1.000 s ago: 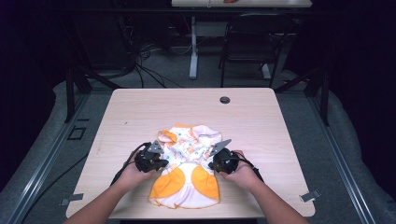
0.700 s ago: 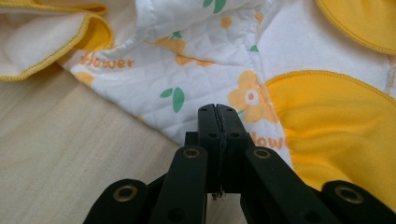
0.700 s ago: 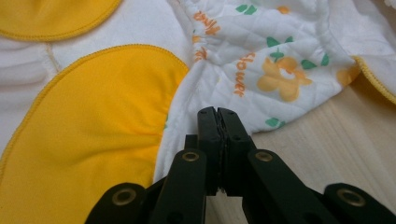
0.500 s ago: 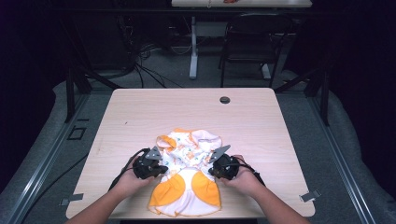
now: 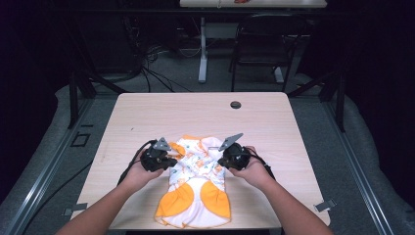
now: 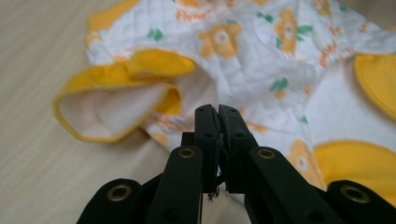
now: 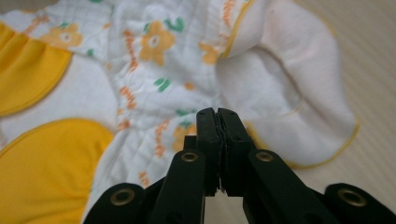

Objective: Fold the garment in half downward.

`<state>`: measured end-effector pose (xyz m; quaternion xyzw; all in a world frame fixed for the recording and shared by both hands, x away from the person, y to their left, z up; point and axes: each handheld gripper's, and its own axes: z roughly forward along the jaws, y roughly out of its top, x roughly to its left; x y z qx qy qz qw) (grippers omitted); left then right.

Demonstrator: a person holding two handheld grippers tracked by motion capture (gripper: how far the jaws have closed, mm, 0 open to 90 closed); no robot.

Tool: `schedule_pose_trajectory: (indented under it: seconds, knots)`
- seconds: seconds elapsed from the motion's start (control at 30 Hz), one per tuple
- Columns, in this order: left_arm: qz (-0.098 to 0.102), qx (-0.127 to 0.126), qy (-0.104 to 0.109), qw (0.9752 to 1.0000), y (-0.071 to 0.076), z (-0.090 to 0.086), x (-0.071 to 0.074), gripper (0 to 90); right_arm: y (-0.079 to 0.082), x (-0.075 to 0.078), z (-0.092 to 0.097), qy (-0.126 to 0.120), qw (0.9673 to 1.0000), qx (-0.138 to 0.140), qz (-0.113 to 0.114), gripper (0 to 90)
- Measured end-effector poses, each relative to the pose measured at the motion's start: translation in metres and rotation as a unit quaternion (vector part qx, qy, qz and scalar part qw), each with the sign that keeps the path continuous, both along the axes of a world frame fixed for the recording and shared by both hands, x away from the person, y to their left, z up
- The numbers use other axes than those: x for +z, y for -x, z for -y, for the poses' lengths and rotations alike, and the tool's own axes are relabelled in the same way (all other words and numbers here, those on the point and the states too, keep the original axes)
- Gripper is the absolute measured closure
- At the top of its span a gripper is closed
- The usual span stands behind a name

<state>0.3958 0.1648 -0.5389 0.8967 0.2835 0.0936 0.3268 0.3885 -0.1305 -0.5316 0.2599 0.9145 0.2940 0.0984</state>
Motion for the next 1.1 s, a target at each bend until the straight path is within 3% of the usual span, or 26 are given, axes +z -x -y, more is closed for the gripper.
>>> schedule_pose_trajectory:
  seconds: [0.13,0.3,0.47,0.77,0.93,1.1]
  knots:
    - [0.004,0.014,-0.001,0.9999,-0.015,0.002,0.003,87.0,-0.015,0.004,-0.003,-0.007,0.9998,-0.019,0.006,87.5]
    - [0.015,0.030,0.013,0.9993,-0.040,0.009,0.008,87.0,-0.038,0.004,-0.006,-0.019,0.9983,-0.053,0.010,86.7]
    - [0.014,0.048,0.000,0.9987,-0.058,0.014,0.006,87.0,-0.051,0.001,-0.009,-0.029,0.9967,-0.076,0.010,85.5]
    - [0.000,0.081,0.005,0.9967,-0.071,0.006,-0.005,83.8,-0.068,-0.004,-0.014,-0.030,0.9951,-0.093,0.011,86.1]
    - [-0.007,0.084,0.006,0.9964,-0.074,0.006,-0.009,82.4,-0.074,-0.008,-0.016,-0.026,0.9938,-0.108,0.007,82.6]
    - [-0.012,0.093,0.012,0.9955,-0.077,0.008,-0.015,77.9,-0.081,-0.015,-0.018,-0.026,0.9925,-0.120,0.004,73.7]
